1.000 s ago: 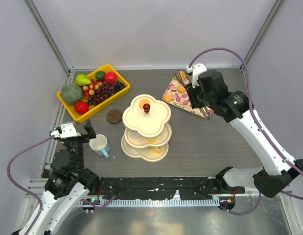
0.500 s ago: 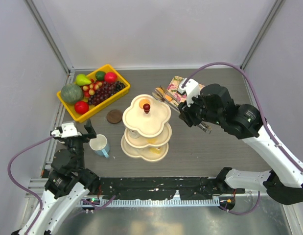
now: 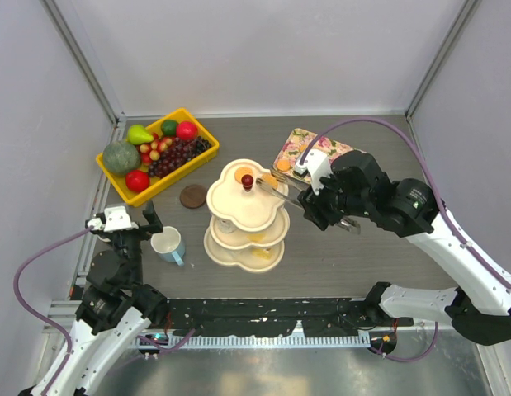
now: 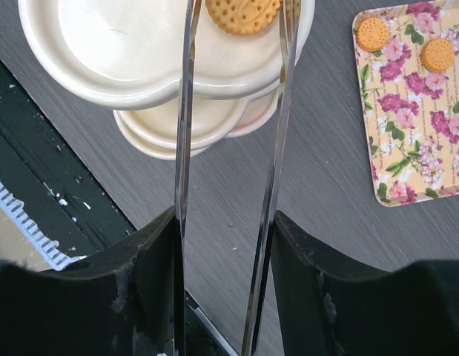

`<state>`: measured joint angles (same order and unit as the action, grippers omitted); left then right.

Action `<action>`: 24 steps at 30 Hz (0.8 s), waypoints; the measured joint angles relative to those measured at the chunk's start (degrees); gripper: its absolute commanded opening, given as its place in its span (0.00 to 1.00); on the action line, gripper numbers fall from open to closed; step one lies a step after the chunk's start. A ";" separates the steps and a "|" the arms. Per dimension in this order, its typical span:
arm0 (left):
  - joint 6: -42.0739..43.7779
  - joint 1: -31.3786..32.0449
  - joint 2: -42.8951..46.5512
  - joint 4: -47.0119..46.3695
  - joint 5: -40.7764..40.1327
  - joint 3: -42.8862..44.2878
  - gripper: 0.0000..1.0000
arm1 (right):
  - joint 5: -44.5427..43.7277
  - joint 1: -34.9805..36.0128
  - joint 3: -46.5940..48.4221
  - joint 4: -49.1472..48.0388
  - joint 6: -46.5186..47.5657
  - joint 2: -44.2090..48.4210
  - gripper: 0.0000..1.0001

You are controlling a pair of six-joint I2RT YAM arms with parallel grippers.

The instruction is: Serve the afternoon tea

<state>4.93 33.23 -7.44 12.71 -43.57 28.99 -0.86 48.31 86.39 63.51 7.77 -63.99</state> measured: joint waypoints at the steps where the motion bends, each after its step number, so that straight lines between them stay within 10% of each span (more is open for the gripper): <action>1: 0.02 0.00 -0.04 0.00 0.00 0.00 0.99 | 0.22 0.00 -0.09 0.07 0.09 0.07 0.58; 15: 0.00 0.00 -0.68 0.00 0.11 0.00 0.99 | -6.82 -1.03 0.04 -1.88 -0.42 2.08 0.58; 24: 0.02 0.00 -0.68 0.00 0.11 0.00 0.99 | -7.85 -16.96 1.66 -7.15 -2.51 -2.36 0.56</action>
<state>4.95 33.23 -8.12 12.71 -43.46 28.99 -8.71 31.35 88.05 56.36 5.26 -66.35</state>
